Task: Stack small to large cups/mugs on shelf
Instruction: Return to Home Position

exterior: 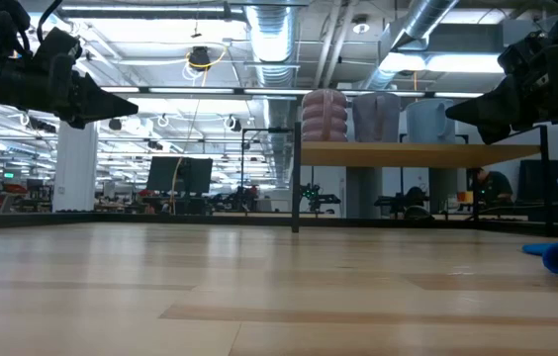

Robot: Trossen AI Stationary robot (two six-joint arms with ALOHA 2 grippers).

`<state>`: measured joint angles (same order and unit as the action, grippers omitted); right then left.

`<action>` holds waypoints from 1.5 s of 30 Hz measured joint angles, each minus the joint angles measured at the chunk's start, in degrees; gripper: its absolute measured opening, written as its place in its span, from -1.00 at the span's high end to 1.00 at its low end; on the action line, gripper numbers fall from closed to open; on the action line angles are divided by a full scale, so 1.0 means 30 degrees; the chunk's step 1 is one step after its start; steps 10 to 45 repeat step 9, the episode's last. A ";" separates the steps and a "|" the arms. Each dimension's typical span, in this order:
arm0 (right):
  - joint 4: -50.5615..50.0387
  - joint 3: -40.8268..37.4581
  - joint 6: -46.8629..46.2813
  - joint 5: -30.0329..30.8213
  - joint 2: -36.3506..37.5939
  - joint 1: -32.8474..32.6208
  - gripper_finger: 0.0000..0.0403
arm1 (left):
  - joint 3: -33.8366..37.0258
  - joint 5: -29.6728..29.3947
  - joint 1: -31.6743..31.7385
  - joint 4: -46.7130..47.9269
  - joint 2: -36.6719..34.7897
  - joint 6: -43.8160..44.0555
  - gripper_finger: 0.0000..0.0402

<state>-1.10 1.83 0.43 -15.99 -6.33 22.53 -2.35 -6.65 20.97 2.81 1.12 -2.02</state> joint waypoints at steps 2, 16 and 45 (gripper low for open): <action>-0.0002 0.0006 0.0000 0.0000 -0.0004 0.0006 0.84 | 0.0000 0.0000 0.0000 0.0000 -0.0003 -0.0163 0.99; 0.0003 0.0006 0.0000 0.0000 -0.0003 0.0002 0.84 | 0.0000 0.0004 0.0000 0.0003 0.0003 -0.0117 0.99; 0.0003 0.0006 0.0000 0.0000 -0.0003 0.0002 0.84 | 0.0000 0.0004 0.0000 0.0003 0.0003 -0.0117 0.99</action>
